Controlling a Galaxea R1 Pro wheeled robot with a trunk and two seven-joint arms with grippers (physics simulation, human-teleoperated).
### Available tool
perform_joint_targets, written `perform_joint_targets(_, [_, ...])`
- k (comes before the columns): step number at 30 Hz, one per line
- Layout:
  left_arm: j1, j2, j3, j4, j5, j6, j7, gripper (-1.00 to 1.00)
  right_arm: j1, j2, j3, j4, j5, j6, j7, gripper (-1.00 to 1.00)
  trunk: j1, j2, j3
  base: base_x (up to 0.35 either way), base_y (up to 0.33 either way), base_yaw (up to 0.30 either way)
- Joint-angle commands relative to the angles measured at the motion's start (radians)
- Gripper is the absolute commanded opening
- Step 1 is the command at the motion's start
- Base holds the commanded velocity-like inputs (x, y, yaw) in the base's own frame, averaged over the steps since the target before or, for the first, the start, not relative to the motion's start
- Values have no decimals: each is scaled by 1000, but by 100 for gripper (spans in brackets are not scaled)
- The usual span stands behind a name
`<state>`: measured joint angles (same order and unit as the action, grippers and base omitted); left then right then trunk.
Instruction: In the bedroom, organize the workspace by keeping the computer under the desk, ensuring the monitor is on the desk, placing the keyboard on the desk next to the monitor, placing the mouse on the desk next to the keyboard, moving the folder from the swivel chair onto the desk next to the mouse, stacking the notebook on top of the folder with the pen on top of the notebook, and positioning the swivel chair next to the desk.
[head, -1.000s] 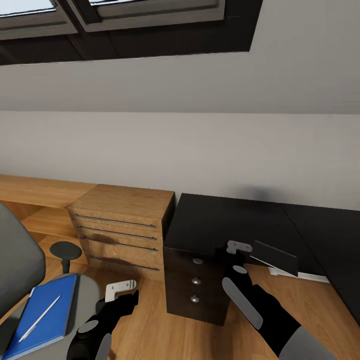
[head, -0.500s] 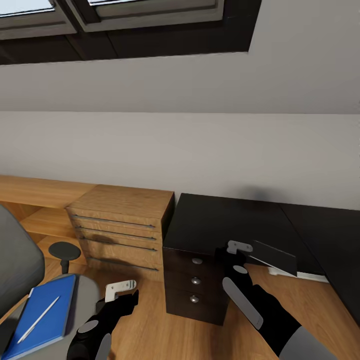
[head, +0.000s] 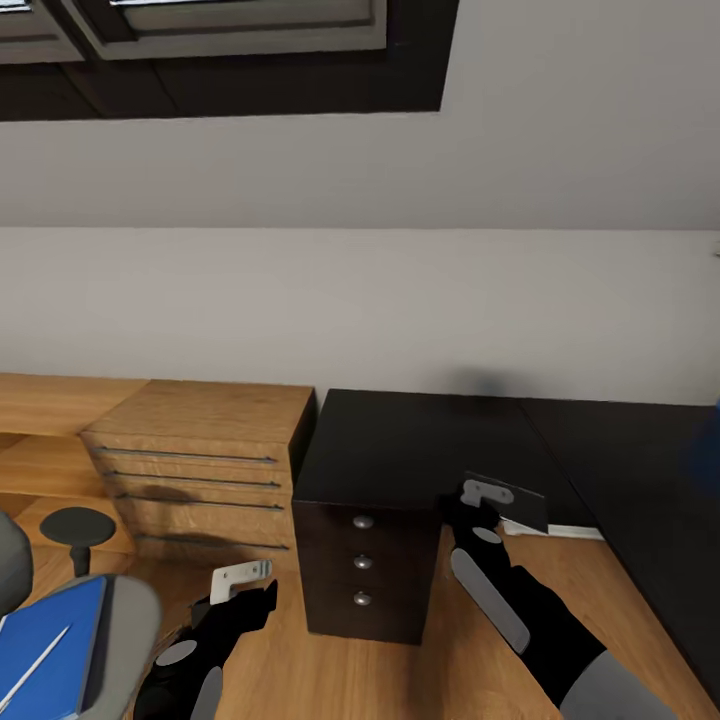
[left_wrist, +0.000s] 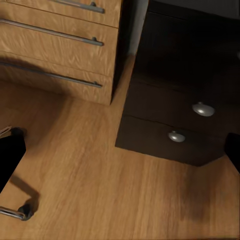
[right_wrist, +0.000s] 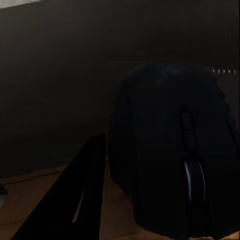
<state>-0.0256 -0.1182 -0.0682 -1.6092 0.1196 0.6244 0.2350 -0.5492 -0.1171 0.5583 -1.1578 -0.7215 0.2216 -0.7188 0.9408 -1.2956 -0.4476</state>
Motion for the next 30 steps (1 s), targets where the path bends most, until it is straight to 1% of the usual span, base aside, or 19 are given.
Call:
perform_joint_targets(1, [-1, 0, -1, -1, 11, 4, 9, 100, -1, -1, -2, 3, -4, 4, -4, -100, 0, -1, -1, 0, 0, -254])
perform_joint_targets(8, [-1, 0, -1, -1, 11, 5, 9, 100, -1, -2, -41, 14, -4, 5, -4, -100, 0, -1, 3, 0, 0, -254])
perform_joint_targets(9, [-1, 0, -1, -1, 11, 5, 9, 100, -1, -2, -75, 27, -4, 5, -4, -100, 0, -1, 4, 0, 0, -255])
perform_joint_targets(11, [-1, 0, -1, -1, 11, 6, 9, 100, -1, -2, -94, 33, -4, 5, -4, -100, 0, -1, 5, 0, 0, -255])
perform_joint_targets(13, [-1, 0, -1, -1, 11, 6, 9, 100, -1, -2, -103, 39, -4, 5, -4, -100, 0, -1, 6, 0, 0, -255])
perform_joint_targets(15, [-1, 0, -1, 0, 11, 6, 9, 100, -1, -3, -124, 46, -4, 4, -3, -100, 0, -1, 7, 0, 0, -255])
perform_joint_targets(16, [-1, 0, -2, 2, 10, 5, 9, 100, -1, -3, -145, 53, -4, 4, -2, -100, 0, -1, 7, 0, 0, -256])
perform_joint_targets(20, [-1, 0, -2, 2, 9, 5, 9, 100, -1, -3, -160, 63, -4, 4, -2, -100, 0, -1, 9, 0, 0, -256])
perform_joint_targets(30, [-1, 0, -2, 3, 9, 5, 9, 100, -1, -3, -164, 69, -4, 4, -3, -100, 0, -1, 14, 0, 0, -256])
